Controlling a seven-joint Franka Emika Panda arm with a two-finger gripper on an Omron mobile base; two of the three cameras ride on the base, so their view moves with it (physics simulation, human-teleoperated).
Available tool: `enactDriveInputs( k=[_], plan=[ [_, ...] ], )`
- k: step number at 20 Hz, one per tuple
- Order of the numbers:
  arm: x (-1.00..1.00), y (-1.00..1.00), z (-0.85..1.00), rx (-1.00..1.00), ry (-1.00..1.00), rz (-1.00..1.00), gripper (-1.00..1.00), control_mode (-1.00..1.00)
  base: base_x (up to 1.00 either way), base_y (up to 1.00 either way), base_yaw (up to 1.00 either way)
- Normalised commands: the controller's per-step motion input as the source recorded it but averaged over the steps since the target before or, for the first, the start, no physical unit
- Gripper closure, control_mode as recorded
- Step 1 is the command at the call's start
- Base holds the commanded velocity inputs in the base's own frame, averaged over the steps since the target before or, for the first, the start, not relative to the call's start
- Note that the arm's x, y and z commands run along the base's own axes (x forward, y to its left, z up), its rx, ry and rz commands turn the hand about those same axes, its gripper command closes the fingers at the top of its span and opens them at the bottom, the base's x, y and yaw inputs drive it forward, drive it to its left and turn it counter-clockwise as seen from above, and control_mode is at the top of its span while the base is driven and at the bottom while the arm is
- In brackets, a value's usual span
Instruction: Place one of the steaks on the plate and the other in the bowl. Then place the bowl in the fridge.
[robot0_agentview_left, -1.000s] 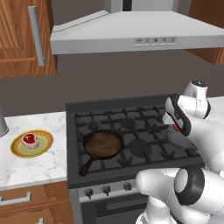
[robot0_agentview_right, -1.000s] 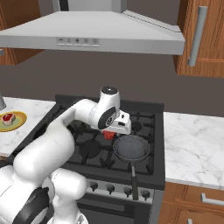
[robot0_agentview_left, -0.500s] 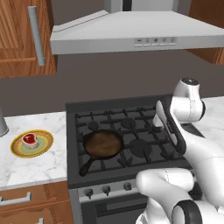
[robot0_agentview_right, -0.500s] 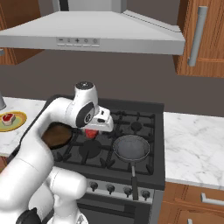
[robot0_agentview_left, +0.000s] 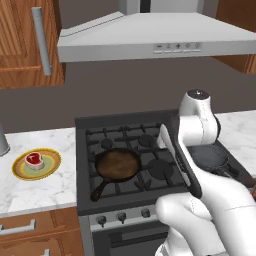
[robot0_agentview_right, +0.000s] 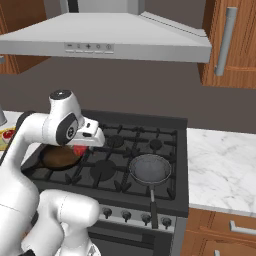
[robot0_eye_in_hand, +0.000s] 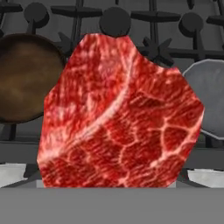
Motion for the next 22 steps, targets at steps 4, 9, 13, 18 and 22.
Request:
enactDriveInputs(
  k=[4, 9, 13, 18, 22],
  plan=[
    [-0.37, 0.54, 0.08, 0.00, 0.00, 0.04, 1.00, -1.00, 0.00, 0.00, 0.00],
    [-0.39, 0.38, 0.06, 0.00, 0.00, 0.04, 1.00, -1.00, 0.00, 0.00, 0.00],
    [-0.24, 0.19, 0.08, 0.00, -0.01, 0.02, 1.00, 1.00, -0.16, 0.39, 0.04],
    [0.00, 0.00, 0.00, 0.00, 0.00, 0.00, 1.00, 1.00, -0.37, 1.00, 0.08],
    [0.00, 0.00, 0.00, 0.00, 0.00, 0.00, 1.00, 1.00, -0.46, 1.00, 0.09]
  ],
)
